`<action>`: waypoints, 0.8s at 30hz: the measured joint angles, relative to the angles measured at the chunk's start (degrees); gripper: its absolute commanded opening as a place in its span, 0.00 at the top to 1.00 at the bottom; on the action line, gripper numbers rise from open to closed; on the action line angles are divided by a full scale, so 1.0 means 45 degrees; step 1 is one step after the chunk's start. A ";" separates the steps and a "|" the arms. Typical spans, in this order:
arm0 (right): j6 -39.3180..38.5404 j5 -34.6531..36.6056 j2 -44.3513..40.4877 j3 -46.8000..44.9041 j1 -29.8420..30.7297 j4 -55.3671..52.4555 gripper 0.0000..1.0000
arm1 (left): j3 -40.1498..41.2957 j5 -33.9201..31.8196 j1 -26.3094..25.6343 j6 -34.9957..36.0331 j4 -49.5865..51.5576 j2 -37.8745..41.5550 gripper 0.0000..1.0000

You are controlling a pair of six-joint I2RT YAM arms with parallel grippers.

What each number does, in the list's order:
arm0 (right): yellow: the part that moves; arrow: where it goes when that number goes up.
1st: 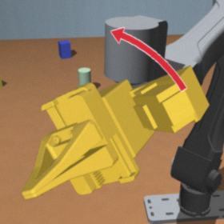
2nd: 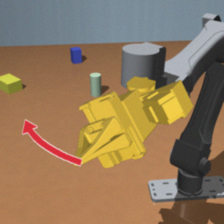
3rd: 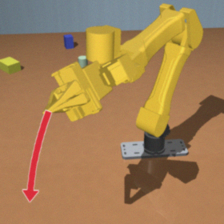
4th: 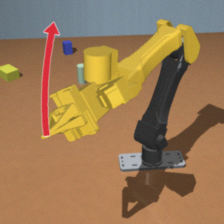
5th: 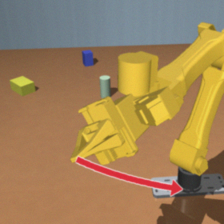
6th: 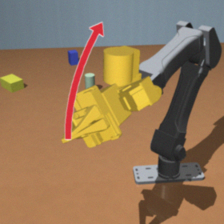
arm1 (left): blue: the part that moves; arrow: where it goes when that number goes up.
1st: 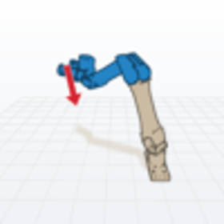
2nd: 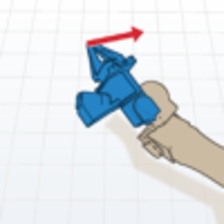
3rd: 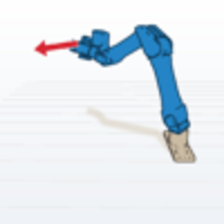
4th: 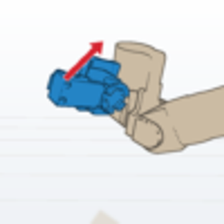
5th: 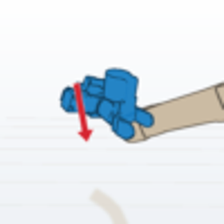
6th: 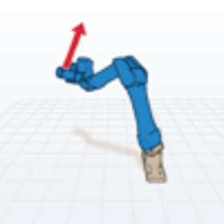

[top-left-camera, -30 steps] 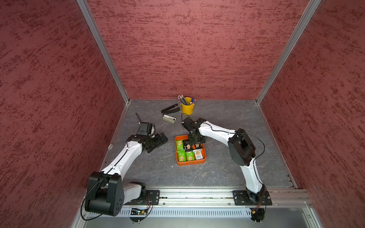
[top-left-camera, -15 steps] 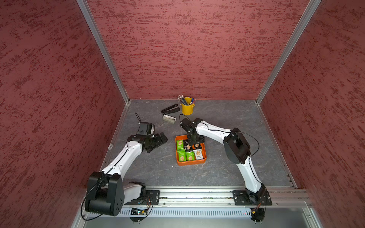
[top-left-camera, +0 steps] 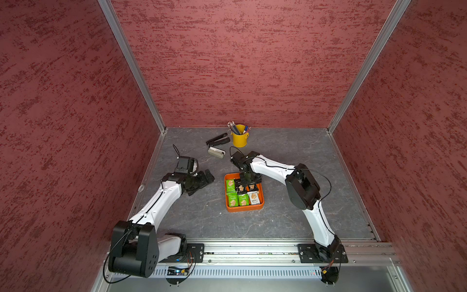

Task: Take the cookies out of the storage box
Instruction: Pick up the cookie from the storage box.

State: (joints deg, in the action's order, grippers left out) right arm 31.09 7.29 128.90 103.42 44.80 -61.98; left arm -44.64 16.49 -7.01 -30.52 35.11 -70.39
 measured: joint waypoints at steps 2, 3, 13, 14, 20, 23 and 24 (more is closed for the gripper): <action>0.0000 0.0005 -0.0063 -0.0126 0.0000 0.0107 0.42 | -0.0005 0.0000 0.0000 0.0000 0.0000 0.0000 0.00; 0.0000 0.0005 -0.0097 -0.0189 0.0000 0.0175 0.42 | -0.0005 0.0005 0.0010 0.0000 0.0000 0.0000 0.00; -0.0063 -0.0044 -0.0121 -0.0272 0.0000 0.0301 0.46 | -0.0005 0.0000 0.0019 -0.0005 0.0010 0.0170 0.00; -0.0097 -0.0078 -0.0121 -0.0277 0.0000 0.0325 0.49 | -0.0005 0.0000 0.0019 -0.0005 0.0005 0.0209 0.00; -0.0248 -0.0175 -0.0160 -0.0316 0.0000 0.0461 0.61 | 0.0000 0.0000 0.0019 -0.0015 0.0005 0.0257 0.00; -0.0287 -0.0165 -0.0189 -0.0330 0.0000 0.0476 0.61 | -0.0005 0.0000 0.0019 -0.0015 0.0005 0.0257 0.00; -0.0296 -0.0155 -0.0189 -0.0330 0.0000 0.0471 0.61 | -0.0005 0.0000 0.0019 -0.0015 0.0005 0.0257 0.00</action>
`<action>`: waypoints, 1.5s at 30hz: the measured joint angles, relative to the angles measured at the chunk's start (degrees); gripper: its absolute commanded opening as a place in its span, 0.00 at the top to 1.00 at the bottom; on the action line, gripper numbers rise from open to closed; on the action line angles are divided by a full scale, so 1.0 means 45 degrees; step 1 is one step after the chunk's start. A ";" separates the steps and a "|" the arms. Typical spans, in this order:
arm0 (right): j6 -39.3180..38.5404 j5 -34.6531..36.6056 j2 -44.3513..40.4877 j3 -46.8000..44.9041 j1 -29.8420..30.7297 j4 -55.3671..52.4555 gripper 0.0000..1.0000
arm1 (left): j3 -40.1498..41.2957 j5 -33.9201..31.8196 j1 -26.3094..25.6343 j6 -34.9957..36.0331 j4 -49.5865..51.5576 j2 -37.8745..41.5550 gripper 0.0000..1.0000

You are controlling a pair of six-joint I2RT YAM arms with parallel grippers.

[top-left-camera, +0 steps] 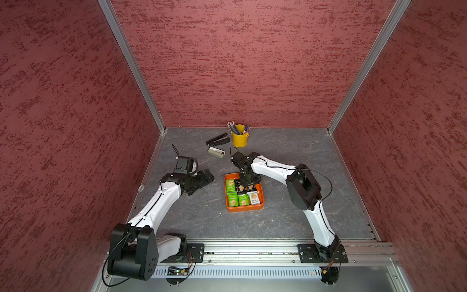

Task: Take the cookies out of the storage box
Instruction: Pick up the cookie from the storage box.

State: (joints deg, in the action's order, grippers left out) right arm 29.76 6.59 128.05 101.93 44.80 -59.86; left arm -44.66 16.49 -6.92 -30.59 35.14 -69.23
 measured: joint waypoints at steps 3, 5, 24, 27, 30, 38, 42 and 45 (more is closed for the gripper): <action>-0.0019 0.0034 -0.0019 0.0000 0.0000 -0.0010 0.62 | 0.0005 0.0000 0.0000 0.0000 0.0000 0.0000 0.00; -0.0044 0.0078 -0.0029 0.0000 0.0000 -0.0024 0.63 | 0.0000 0.0000 0.0000 0.0000 0.0000 0.0000 0.00; -0.0112 0.0447 -0.1219 0.0097 0.0000 -0.0743 0.66 | 0.0000 0.0097 0.0000 -0.0087 -0.0112 -0.0175 0.00; -0.0107 0.0345 -0.1418 0.0097 0.0000 -0.0675 0.66 | 0.0005 0.0151 0.0000 -0.0102 -0.0126 -0.0257 0.00; -0.0107 0.0185 -0.1535 0.0097 0.0000 -0.0549 0.66 | 0.0000 0.0257 0.0000 -0.0107 -0.0175 -0.0287 0.00; 0.0068 -0.0461 -0.2341 0.0083 0.0000 -0.0253 0.66 | -0.0495 0.0544 -0.0257 -0.0107 -0.0321 -0.0918 0.00; 0.0160 -0.0583 -0.3434 -0.0291 -0.0141 -0.0165 0.66 | -0.1030 0.0656 -0.0733 -0.0092 -0.0593 -0.1447 0.00; 0.0136 -0.0646 -0.4187 -0.0704 -0.0423 -0.0160 0.66 | -0.1404 0.0661 -0.1117 -0.0097 -0.0724 -0.1919 0.00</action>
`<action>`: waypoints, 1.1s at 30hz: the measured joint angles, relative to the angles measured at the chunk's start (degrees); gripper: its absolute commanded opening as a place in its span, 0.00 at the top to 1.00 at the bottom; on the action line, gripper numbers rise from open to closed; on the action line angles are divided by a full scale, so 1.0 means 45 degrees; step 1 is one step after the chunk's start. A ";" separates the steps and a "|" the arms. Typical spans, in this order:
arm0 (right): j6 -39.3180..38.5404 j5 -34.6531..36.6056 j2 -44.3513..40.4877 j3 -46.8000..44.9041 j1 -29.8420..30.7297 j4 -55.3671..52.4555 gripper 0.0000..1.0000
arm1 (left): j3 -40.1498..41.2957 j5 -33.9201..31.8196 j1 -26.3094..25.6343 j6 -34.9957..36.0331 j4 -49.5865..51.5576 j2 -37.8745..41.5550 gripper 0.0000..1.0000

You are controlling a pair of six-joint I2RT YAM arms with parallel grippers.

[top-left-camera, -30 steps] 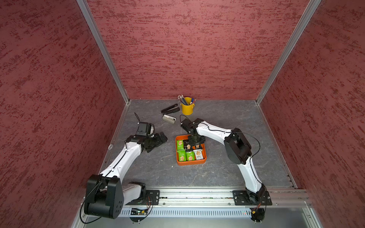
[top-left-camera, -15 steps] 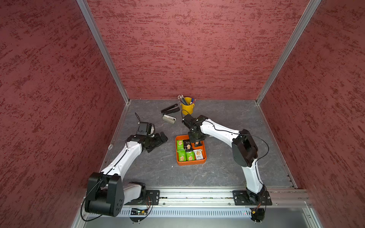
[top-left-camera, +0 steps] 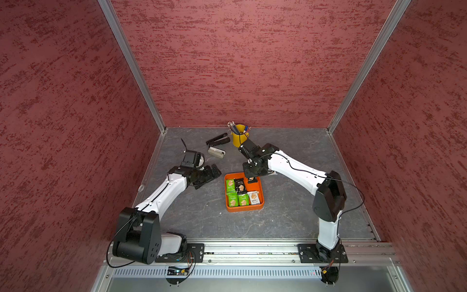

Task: Take the cookies out of the storage box
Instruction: Pick up the cookie from the storage box, then place the cookie at the center of the board.

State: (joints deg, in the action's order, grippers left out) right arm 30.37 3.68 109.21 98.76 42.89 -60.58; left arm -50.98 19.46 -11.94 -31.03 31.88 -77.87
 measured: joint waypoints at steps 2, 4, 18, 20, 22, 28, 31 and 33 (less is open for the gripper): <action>-0.0151 -0.0058 -0.0301 -0.0282 -0.0408 -0.0005 0.66 | -0.0175 -0.0010 -0.0228 -0.0015 -0.0112 -0.0350 0.00; -0.0350 -0.0126 -0.0393 -0.0515 -0.0913 -0.0015 0.66 | -0.0301 -0.0015 -0.0457 -0.0053 -0.0155 -0.0661 0.00; -0.3036 -0.1059 0.0321 -0.0884 -0.5081 0.0189 0.66 | -0.1812 -0.1375 -0.2098 -0.1195 -0.0350 -0.2254 0.00; -0.3376 -0.1185 0.0840 -0.0821 -0.5498 0.0223 0.66 | -0.1841 -0.1656 -0.2268 -0.1472 -0.0398 -0.2293 0.00; -0.3740 -0.1224 0.1501 -0.0651 -0.5897 0.0238 0.66 | -0.1841 -0.1909 -0.2438 -0.1734 -0.0447 -0.2293 0.00; -0.4473 -0.1243 0.2803 -0.0092 -0.6431 0.0282 0.66 | -0.1875 -0.2467 -0.2637 -0.2205 -0.0427 -0.2365 0.00; -0.4731 -0.1243 0.3143 0.0306 -0.6547 0.0296 0.65 | -0.1962 -0.2735 -0.2637 -0.2380 -0.0423 -0.2487 0.00; -0.4852 -0.1243 0.3317 0.0520 -0.6591 0.0335 0.64 | -0.1991 -0.2856 -0.2637 -0.2443 -0.0427 -0.2511 0.00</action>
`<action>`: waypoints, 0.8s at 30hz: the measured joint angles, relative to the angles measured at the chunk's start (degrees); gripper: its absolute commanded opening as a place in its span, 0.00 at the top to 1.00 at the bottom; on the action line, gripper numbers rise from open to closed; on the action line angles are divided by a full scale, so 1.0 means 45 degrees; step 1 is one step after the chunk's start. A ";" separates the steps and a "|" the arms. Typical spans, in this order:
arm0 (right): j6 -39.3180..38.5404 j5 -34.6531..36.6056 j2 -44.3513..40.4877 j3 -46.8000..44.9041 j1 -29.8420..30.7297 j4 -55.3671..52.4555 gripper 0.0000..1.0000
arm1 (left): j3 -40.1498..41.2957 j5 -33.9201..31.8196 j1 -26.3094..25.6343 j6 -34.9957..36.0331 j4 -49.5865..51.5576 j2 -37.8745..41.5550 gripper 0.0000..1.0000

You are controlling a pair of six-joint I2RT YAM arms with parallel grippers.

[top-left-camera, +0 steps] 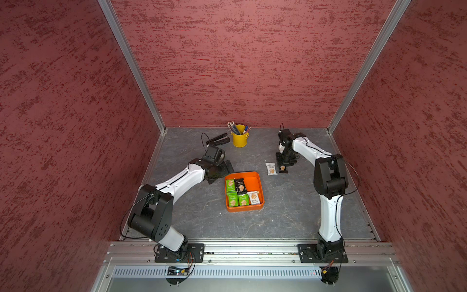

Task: Take the cookies out of the storage box
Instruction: Place the cookie at the center of the board.

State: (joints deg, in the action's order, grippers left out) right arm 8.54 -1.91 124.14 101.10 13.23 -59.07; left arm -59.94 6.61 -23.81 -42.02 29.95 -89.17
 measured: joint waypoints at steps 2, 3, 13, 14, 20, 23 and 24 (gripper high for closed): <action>-0.0063 0.0000 0.0170 0.0199 -0.0015 0.0034 0.62 | -0.0092 -0.0126 -0.0005 -0.0049 0.0005 -0.0083 0.00; -0.0097 0.0005 0.0267 0.0301 -0.0034 0.0053 0.62 | -0.0170 -0.0185 -0.0005 -0.0053 0.0005 -0.0146 0.00; -0.0097 0.0010 0.0923 0.0559 -0.0039 0.0160 0.44 | -0.0617 -0.0432 -0.0010 0.0019 0.0102 -0.0491 0.00; -0.0044 0.0015 0.0923 0.0559 -0.0044 0.0165 0.42 | -0.0636 -0.0457 -0.0010 0.0063 0.0117 -0.0500 0.00; 0.0112 0.0063 0.0801 0.0505 -0.0044 0.0180 0.40 | -0.0753 -0.0495 -0.0010 0.0330 0.0306 -0.0500 0.00; 0.0442 -0.0039 0.0272 0.0010 -0.0044 0.0277 0.40 | -0.0777 -0.0491 -0.0010 0.0500 0.0379 -0.0500 0.00; 0.0578 -0.0107 0.0019 -0.0209 -0.0044 0.0306 0.39 | -0.0777 -0.0476 -0.0010 0.0549 0.0418 -0.0500 0.00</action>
State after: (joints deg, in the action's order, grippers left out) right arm 11.14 -2.39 124.22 100.16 13.04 -57.69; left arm -63.44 4.47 -23.86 -39.55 31.83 -91.42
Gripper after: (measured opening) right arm 0.601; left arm 0.996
